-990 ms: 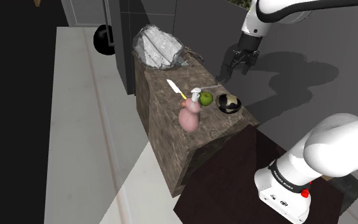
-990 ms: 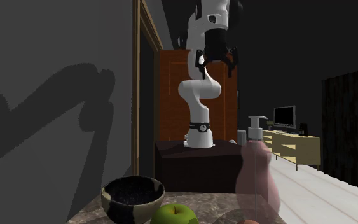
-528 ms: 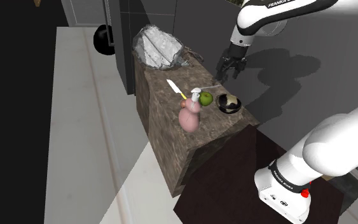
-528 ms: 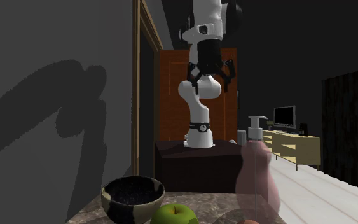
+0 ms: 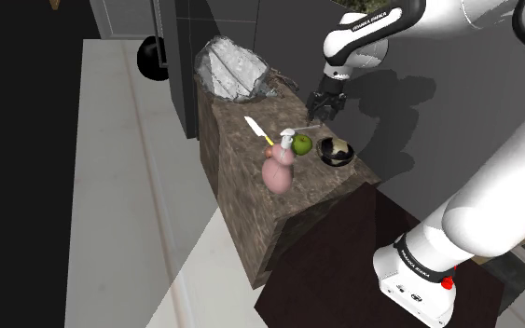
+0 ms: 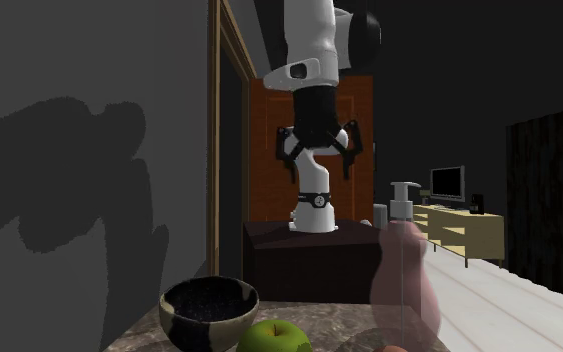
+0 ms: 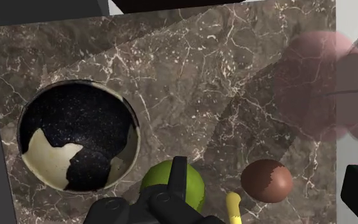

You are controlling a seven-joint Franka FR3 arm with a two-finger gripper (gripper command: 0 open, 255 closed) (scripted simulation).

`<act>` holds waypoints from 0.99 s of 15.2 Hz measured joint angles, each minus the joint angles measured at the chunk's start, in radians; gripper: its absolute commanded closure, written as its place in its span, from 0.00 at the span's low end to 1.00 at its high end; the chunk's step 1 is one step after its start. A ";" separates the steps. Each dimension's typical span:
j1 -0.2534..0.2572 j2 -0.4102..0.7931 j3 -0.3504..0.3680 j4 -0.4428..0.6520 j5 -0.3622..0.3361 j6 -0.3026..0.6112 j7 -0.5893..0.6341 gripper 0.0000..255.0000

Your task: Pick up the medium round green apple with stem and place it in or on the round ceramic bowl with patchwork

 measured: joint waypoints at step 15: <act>-0.139 0.568 0.009 0.482 0.152 0.037 -0.073 0.00</act>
